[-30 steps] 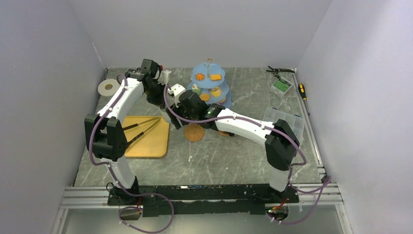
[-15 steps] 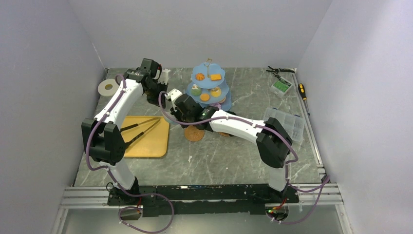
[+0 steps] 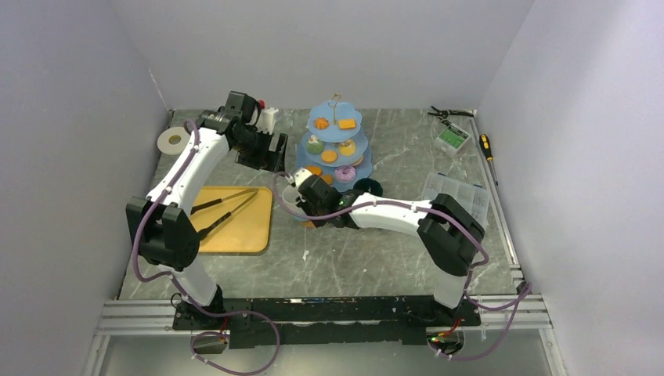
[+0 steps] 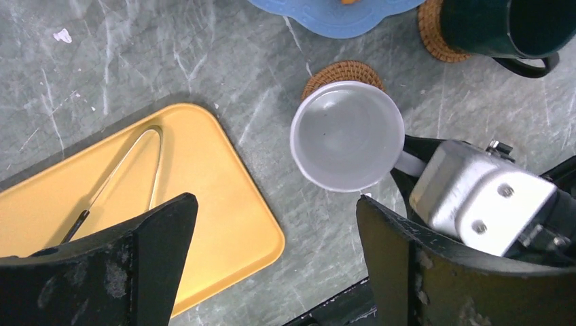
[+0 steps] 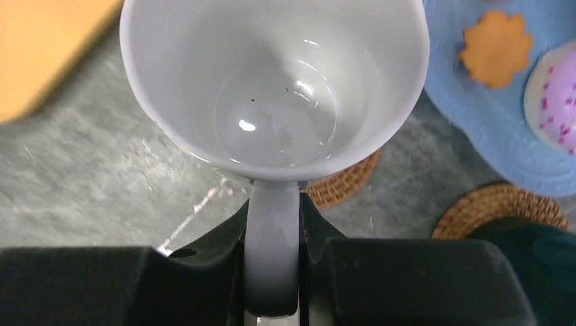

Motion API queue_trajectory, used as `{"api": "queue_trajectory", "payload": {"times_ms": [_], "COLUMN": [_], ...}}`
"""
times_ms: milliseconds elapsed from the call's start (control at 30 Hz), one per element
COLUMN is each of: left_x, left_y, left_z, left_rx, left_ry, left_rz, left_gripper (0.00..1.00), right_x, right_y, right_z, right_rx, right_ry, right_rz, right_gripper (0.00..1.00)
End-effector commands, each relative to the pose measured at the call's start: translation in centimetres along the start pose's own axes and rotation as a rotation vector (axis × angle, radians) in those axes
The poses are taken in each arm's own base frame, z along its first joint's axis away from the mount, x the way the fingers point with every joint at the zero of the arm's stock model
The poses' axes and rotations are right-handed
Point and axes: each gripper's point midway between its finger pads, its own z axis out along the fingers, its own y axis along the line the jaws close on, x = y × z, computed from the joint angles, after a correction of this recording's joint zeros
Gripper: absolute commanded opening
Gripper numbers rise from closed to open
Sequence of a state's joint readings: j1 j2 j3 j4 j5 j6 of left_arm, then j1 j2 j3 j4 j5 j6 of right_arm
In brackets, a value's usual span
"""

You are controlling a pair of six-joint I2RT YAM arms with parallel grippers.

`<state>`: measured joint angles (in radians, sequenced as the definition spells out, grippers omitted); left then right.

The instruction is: Serve the afternoon tea

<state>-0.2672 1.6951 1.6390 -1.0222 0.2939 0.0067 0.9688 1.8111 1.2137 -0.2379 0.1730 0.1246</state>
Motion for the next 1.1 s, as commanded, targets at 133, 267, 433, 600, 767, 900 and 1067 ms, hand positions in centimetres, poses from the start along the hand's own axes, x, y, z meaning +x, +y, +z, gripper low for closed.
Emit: {"api": "queue_trajectory", "payload": {"times_ms": [133, 267, 433, 600, 767, 900, 1067], "left_x": [-2.0, -2.1, -2.2, -2.3, -2.2, -2.2, -2.1], "left_y": [-1.3, -0.4, 0.8, 1.7, 2.5, 3.0, 3.3], "left_z": [-4.3, -4.7, -4.9, -5.0, -4.9, -4.7, -4.7], "left_rx": [0.038, 0.039, 0.026, 0.012, -0.004, -0.017, -0.021], "left_ry": [-0.122, -0.133, -0.149, -0.158, -0.166, -0.163, -0.163], "left_rz": [-0.031, -0.067, -0.091, -0.104, -0.109, -0.114, -0.119], "left_gripper": [0.93, 0.93, 0.93, 0.93, 0.93, 0.93, 0.93], "right_x": [-4.8, -4.8, -4.8, -3.6, -2.0, -0.7, 0.5], "right_y": [-1.5, -1.7, -2.0, -2.0, -1.5, -1.7, -1.4], "right_z": [-2.8, -3.2, -4.2, -4.5, -4.1, -3.0, -1.8], "right_rx": [0.065, 0.086, 0.144, 0.173, 0.188, 0.206, 0.205], "right_ry": [-0.248, -0.297, -0.36, -0.373, -0.373, -0.363, -0.351], "right_rz": [0.086, 0.092, 0.081, 0.09, 0.1, 0.111, 0.122], "right_gripper": [0.0, 0.0, 0.0, 0.0, 0.0, 0.0, 0.0]}}
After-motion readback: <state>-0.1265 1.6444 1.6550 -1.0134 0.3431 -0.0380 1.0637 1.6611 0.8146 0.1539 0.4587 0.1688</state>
